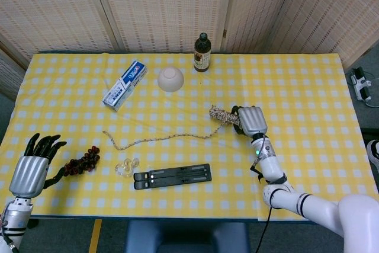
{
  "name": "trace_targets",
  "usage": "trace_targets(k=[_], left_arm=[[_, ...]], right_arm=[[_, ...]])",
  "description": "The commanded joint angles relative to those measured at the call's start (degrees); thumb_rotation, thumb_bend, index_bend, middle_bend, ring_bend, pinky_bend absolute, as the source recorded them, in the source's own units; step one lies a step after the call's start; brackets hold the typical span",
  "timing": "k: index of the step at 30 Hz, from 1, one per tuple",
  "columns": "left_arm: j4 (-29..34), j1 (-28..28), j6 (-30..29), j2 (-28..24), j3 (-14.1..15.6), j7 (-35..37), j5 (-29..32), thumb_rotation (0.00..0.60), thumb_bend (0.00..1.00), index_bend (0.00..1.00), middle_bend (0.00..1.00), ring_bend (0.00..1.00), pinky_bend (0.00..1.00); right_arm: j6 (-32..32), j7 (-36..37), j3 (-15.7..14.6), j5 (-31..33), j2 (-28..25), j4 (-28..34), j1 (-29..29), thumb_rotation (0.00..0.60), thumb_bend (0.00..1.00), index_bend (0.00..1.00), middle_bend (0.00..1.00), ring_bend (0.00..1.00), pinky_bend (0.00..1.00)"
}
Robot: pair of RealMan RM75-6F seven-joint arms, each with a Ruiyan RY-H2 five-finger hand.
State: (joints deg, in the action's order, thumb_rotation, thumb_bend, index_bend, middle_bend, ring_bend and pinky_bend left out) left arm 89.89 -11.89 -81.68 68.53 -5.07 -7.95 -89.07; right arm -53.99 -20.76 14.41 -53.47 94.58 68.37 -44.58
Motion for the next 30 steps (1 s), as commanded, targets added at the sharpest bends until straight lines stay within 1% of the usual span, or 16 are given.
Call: trace_targets(k=[1,7,13,15,18,21,26,30], left_arm=[[0.28,-3.28,3.15,0.33,-1.12,0.18,-1.23,0.6,0.34,0.31,0.24,0.22,0.11],[-0.72,-9.33,9.86,2.46,-3.13,-0.22,-0.22,0.6,0.34,0.37,0.33,0.31,0.19],[-5.71,-15.66,16.76,6.75,-5.16,-5.94,2.49,0.6,0.34,0.42,0.43,0.41,0.3],[-7.52,-17.49,19.35,8.18,-5.45,-7.04,3.95,0.6,0.34,0.43,0.51,0.47,0.38],[-10.75,-19.57,22.68,10.17,-5.51,-8.04,6.13,0.6,0.34,0.46,0.58,0.53,0.46],[-13.97,-21.03,25.3,12.0,-5.29,-8.23,8.11,0.6,0.34,0.48,0.65,0.58,0.51],[-17.45,-22.18,27.05,13.99,-4.38,-7.37,9.34,0.6,0.34,0.49,0.72,0.63,0.54],[-19.35,-22.71,27.82,15.47,-3.21,-6.42,9.47,0.6,0.34,0.49,0.74,0.65,0.54]], right_arm=[[-1.23,3.83,-0.33,-4.56,-4.32,5.81,1.42,0.6,0.7,0.7,0.55,0.59,0.46],[-1.34,7.06,-0.36,-8.45,-9.24,12.29,2.27,0.6,0.7,0.71,0.56,0.6,0.47],[-1.79,6.88,-0.57,-9.17,-11.43,15.64,2.72,0.6,0.7,0.71,0.56,0.6,0.47],[-1.91,6.8,-0.73,-9.09,-11.76,16.3,2.92,0.6,0.7,0.71,0.56,0.6,0.47],[-2.13,7.01,-0.94,-9.09,-11.98,16.75,3.22,0.6,0.71,0.71,0.56,0.61,0.47],[-2.15,7.12,-1.24,-9.2,-12.07,16.81,3.4,0.6,0.71,0.72,0.57,0.61,0.48],[-2.16,7.38,-1.29,-9.15,-12.01,16.73,3.47,0.6,0.71,0.72,0.57,0.61,0.48],[-1.89,7.54,-1.41,-9.09,-11.65,16.29,3.36,0.6,0.71,0.72,0.57,0.61,0.48]])
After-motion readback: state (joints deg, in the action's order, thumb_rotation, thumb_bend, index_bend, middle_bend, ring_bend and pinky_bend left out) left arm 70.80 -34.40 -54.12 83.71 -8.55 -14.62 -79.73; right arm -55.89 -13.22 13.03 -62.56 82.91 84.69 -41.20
